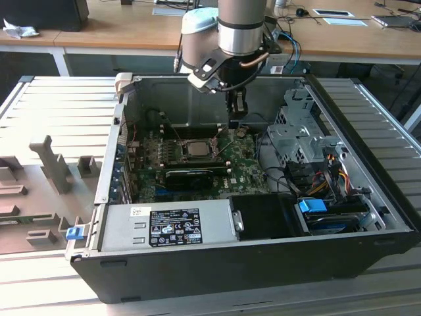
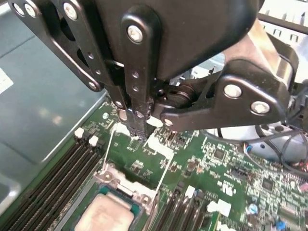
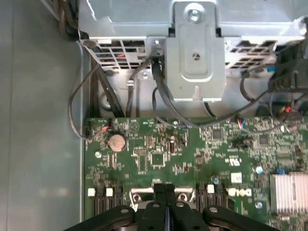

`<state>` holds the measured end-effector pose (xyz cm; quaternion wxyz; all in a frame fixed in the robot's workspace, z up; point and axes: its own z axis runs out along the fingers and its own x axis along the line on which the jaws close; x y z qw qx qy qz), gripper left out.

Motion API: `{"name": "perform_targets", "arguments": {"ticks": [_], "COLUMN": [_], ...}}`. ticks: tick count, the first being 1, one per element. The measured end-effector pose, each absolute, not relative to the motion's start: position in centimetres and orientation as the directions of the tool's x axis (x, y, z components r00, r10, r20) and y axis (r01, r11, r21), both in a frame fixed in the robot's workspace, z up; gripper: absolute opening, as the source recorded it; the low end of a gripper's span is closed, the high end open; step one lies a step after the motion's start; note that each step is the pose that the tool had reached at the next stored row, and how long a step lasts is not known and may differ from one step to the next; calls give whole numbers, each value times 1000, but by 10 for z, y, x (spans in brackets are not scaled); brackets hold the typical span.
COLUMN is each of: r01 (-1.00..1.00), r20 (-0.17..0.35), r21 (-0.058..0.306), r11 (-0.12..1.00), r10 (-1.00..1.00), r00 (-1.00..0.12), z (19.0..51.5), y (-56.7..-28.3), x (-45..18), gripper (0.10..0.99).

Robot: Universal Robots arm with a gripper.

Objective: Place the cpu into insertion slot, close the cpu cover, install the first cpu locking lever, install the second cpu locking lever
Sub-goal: 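Close the cpu cover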

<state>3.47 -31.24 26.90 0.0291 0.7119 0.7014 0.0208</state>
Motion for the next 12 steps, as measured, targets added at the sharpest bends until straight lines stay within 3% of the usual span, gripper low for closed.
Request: {"name": "perform_targets", "arguments": {"ticks": [12], "r01": [999], "r20": [-9], "r21": [48], "r11": [-7], "r10": [1000], "r00": [8], "z": [251], "y": [-312], "x": [48], "gripper": [106]}}
